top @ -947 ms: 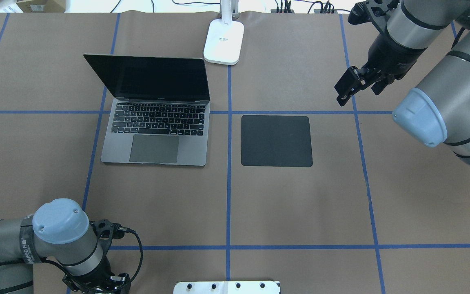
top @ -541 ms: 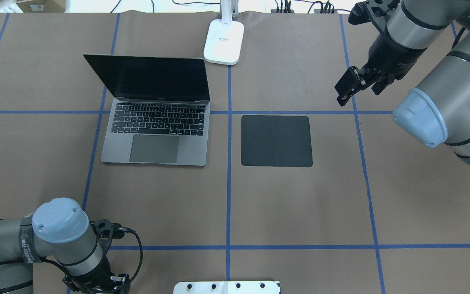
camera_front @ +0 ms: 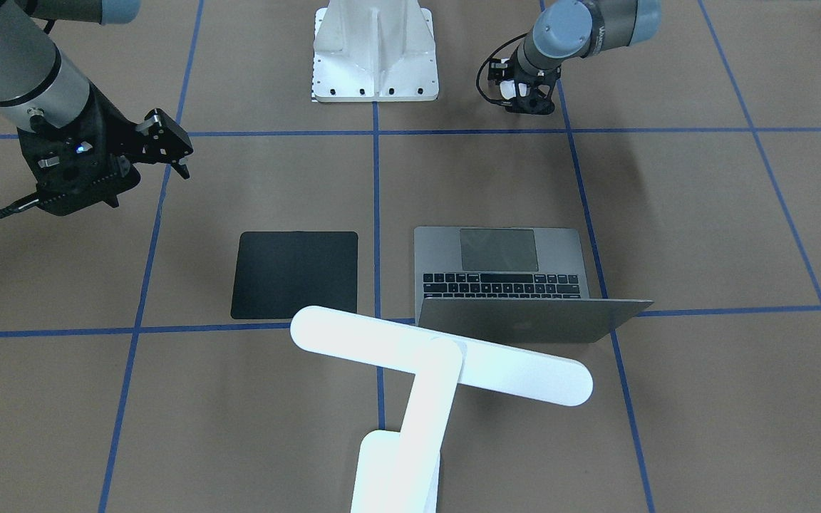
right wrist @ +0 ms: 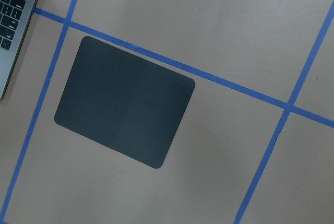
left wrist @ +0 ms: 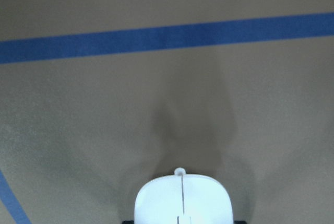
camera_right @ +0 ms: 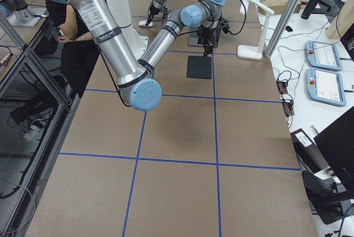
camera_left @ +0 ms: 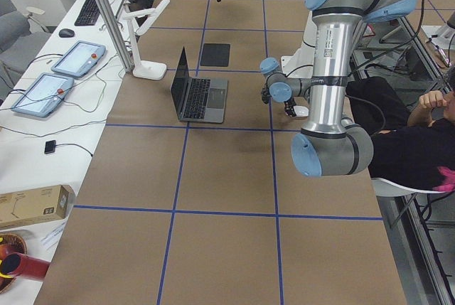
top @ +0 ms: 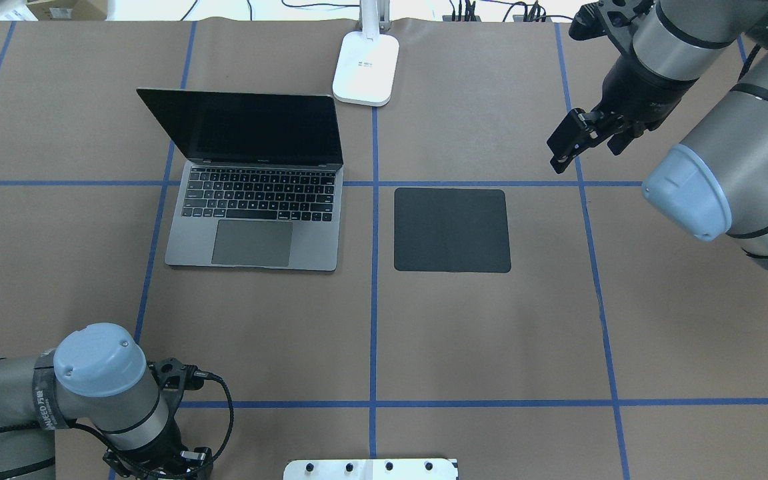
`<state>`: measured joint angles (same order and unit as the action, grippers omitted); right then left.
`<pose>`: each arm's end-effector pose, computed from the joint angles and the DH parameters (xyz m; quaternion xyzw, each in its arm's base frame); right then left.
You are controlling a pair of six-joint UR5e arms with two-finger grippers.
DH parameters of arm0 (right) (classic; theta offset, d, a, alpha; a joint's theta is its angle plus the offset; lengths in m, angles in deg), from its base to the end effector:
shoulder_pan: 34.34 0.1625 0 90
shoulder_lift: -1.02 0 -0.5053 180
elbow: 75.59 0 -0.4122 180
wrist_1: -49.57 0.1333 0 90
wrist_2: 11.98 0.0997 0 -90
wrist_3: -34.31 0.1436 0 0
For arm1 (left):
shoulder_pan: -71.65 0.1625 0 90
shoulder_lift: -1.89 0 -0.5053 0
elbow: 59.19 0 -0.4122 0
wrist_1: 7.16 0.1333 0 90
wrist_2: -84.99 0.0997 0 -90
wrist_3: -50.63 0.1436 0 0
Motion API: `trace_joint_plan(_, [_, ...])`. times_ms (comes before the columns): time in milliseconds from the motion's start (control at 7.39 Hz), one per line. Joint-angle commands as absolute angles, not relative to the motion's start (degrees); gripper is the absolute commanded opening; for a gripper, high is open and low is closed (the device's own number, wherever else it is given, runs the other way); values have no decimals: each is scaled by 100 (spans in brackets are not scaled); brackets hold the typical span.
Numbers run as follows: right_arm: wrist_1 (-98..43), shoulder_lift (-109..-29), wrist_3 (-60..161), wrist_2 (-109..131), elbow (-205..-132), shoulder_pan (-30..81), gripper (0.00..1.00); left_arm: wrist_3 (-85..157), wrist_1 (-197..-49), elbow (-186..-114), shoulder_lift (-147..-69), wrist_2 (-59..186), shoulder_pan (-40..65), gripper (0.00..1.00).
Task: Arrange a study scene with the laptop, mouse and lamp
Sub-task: 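Lower the left gripper over the white mouse and close on it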
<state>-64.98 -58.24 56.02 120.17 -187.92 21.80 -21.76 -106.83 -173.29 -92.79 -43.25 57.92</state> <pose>-0.3284 -0.5557 0.3132 0.0409 -0.4155 -0.1838 0.8899 0.5244 -0.1739 0.4940 -0.2138 0.3831 0.1380 0.8880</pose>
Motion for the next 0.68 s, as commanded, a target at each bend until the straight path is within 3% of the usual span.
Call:
trace_joint_plan(0, [-6503,-5830,5602,11924,-18818,2165,100,-2188,-10683,-17292,-9338,-4325,5793,65])
trace_joint_plan(541, [-6495,-5839,5602,11915,-18818,2156,100,-2188,-10674,-17309,-9329,-4325,5785,64])
